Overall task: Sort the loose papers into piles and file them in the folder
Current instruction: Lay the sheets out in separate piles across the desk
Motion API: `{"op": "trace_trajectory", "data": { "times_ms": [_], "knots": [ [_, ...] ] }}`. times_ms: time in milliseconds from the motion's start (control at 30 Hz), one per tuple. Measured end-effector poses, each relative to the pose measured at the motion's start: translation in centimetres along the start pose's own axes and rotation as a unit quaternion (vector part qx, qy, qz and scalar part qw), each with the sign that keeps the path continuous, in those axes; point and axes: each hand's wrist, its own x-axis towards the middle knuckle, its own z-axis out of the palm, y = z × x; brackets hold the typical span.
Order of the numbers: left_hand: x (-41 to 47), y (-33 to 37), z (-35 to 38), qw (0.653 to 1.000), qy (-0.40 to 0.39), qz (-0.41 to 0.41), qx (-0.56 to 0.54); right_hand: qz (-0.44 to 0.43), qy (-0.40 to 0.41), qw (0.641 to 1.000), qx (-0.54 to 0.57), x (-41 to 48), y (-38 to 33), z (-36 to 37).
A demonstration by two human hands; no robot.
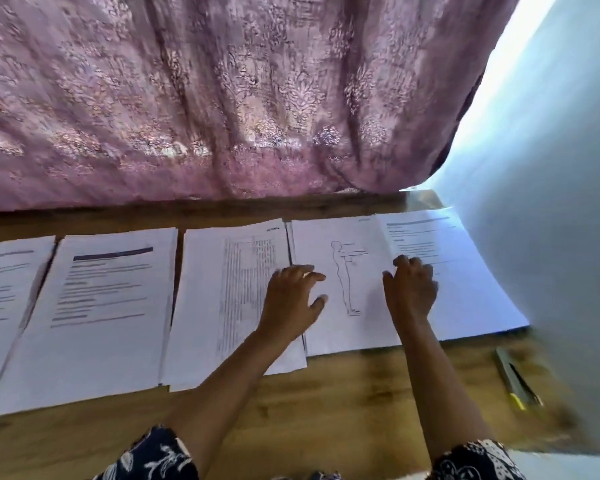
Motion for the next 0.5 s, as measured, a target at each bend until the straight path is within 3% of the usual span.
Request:
{"op": "trace_trajectory", "data": {
  "times_ms": [200,300,500],
  "knots": [
    [3.8,5.7,6.1,0.99,-0.105,0.053,0.077,-0.029,-0.061,0.997,-0.05,1.5,4.8,0.8],
    [4.5,6.1,8.2,0.981,-0.141,0.028,0.132,-0.041,-0.064,0.997,-0.017,1.6,5.7,0.9],
    [3.4,4.9,10.0,0.979,-0.113,-0.008,0.172,-0.09,-0.063,0.994,-0.023,2.0,6.2,0.5]
  ]
}}
